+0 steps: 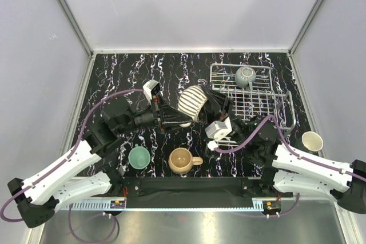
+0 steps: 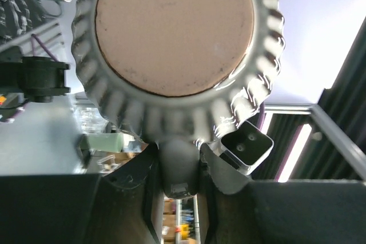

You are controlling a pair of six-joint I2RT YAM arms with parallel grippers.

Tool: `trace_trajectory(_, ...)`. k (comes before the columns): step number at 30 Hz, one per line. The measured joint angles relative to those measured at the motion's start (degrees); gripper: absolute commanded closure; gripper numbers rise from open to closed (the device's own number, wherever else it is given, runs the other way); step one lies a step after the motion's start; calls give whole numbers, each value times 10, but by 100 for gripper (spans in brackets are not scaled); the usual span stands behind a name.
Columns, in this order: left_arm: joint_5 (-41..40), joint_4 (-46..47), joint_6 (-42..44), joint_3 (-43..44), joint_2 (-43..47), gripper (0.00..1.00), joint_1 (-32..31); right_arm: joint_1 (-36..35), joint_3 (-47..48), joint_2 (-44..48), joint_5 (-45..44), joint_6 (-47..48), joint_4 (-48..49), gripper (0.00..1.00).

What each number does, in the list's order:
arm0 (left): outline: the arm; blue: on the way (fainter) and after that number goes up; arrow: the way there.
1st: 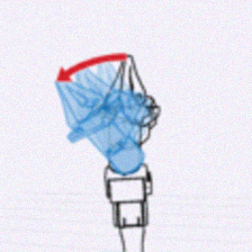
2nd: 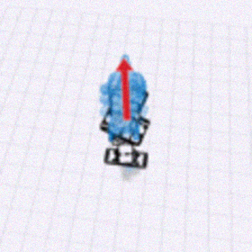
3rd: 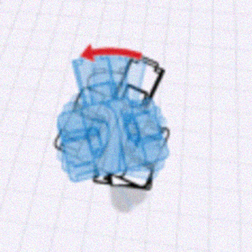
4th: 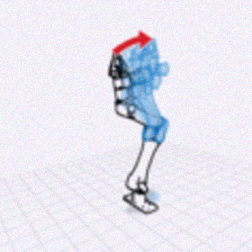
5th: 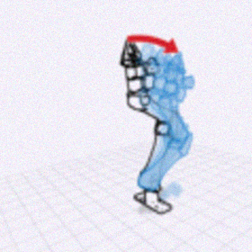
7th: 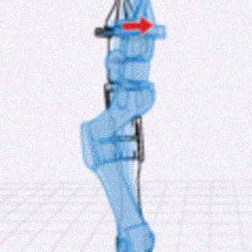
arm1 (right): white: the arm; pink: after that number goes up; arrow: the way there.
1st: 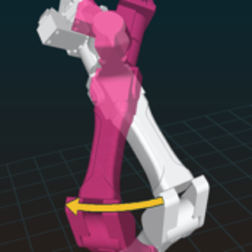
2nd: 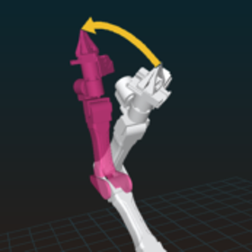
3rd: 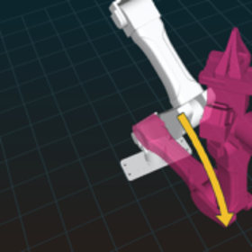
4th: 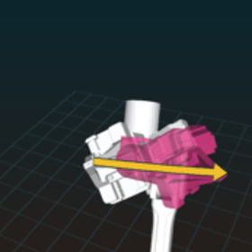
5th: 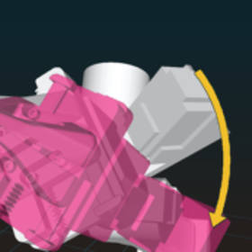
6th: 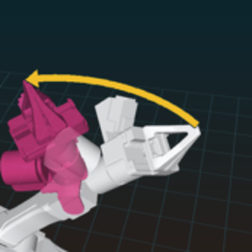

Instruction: Load the cups into the dish rack

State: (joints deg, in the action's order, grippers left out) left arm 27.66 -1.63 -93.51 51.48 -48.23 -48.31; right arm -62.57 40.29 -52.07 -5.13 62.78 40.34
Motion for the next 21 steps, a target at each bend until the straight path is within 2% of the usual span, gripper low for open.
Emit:
trace_trajectory(2,-1,-24,29,17,-3,100,-3,0,-2,0,-3,0,-8,47)
trace_trajectory(3,-6,-38,48,26,-4,100,-5,0,-2,0,-4,1,-10,37)
trace_trajectory(6,-16,-81,100,52,-5,100,-5,0,-3,6,-10,1,-15,34)
trace_trajectory(10,-31,-130,172,91,-6,100,-5,0,-3,20,-18,2,-26,21)
trace_trajectory(15,-56,-177,247,130,-8,100,-4,0,-2,46,-41,-9,-52,17)
trace_trajectory(21,-123,-291,370,220,-43,100,-3,0,25,79,-116,-48,-146,15)
